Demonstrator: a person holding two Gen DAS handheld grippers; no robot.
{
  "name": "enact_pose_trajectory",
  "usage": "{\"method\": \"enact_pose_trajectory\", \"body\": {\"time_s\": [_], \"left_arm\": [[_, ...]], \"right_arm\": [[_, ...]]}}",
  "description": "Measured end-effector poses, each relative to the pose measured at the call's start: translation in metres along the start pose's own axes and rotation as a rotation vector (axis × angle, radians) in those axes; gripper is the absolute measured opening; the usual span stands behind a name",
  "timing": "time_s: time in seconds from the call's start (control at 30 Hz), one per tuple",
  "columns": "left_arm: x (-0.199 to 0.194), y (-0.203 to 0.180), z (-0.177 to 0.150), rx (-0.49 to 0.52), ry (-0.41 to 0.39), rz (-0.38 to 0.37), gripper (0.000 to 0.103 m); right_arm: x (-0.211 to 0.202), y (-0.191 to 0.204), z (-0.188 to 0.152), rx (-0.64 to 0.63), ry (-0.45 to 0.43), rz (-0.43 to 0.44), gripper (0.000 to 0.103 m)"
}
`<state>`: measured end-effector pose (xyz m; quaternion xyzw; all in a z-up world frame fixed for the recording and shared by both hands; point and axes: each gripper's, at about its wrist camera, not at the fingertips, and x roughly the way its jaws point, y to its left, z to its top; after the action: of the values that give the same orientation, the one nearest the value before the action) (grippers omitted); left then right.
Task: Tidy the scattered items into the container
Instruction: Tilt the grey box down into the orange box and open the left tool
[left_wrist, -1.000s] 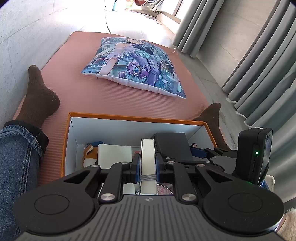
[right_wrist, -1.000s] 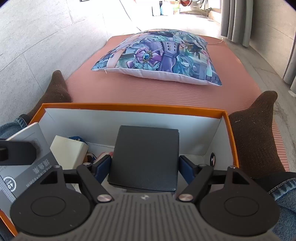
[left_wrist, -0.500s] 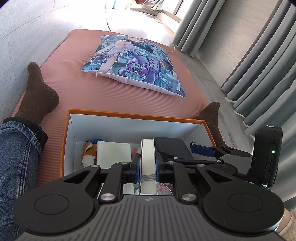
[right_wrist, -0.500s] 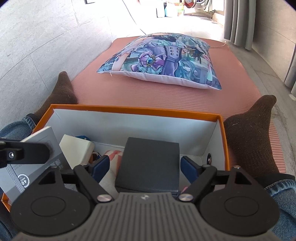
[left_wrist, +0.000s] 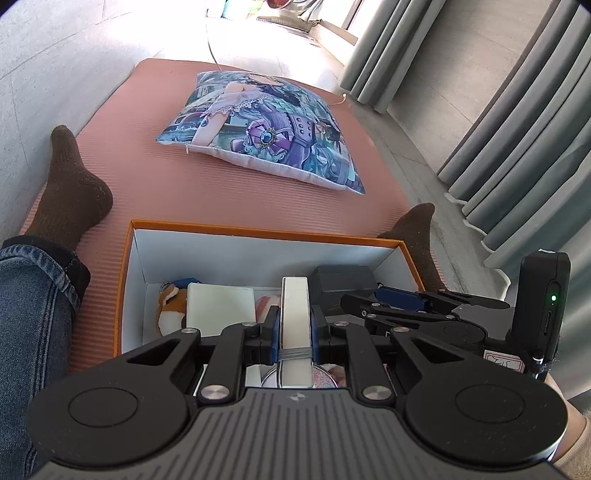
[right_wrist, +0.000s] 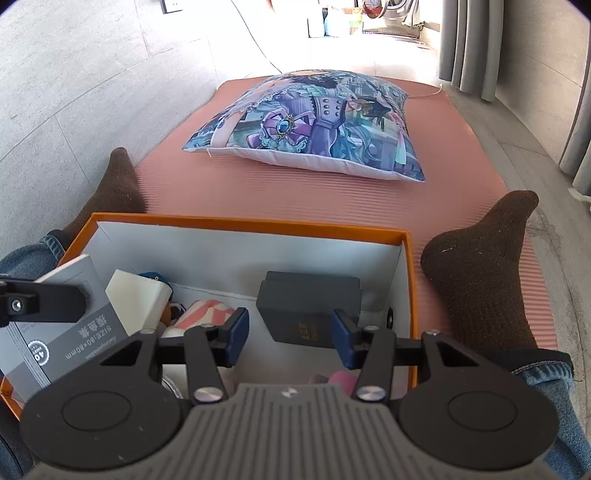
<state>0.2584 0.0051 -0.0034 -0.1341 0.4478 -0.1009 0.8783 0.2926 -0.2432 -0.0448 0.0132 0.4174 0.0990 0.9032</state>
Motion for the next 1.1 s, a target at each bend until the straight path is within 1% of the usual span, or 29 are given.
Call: {"method": "enact_pose_trajectory", "body": {"time_s": [0.13, 0.27, 0.4, 0.53, 0.7, 0.8, 0.87, 1.1], "left_arm": [[0.001, -0.004, 0.005, -0.005, -0.010, -0.024, 0.018], [0.006, -0.014, 0.008, 0.004, -0.018, -0.043, 0.018], [0.016, -0.026, 0.010, -0.008, -0.014, -0.042, 0.018], [0.031, -0.038, 0.010, -0.005, -0.008, -0.042, 0.018], [0.049, -0.045, 0.007, -0.032, -0.005, -0.032, 0.018], [0.057, -0.045, 0.004, -0.056, 0.005, -0.062, 0.018], [0.063, -0.046, 0.003, -0.068, 0.019, -0.054, 0.018], [0.075, -0.043, 0.001, -0.100, 0.031, -0.014, 0.018]], "right_arm": [[-0.011, -0.002, -0.006, 0.000, -0.039, -0.021, 0.046], [-0.030, -0.002, -0.020, -0.022, -0.101, -0.059, 0.047], [-0.054, -0.011, -0.037, 0.029, -0.164, -0.069, 0.047], [-0.066, -0.019, -0.051, 0.061, -0.209, -0.077, 0.047], [-0.065, -0.028, -0.061, 0.109, -0.226, -0.070, 0.047], [-0.063, -0.030, -0.064, 0.127, -0.238, -0.072, 0.047], [-0.063, -0.028, -0.066, 0.122, -0.245, -0.064, 0.047], [-0.064, -0.023, -0.069, 0.086, -0.256, -0.072, 0.049]]}}
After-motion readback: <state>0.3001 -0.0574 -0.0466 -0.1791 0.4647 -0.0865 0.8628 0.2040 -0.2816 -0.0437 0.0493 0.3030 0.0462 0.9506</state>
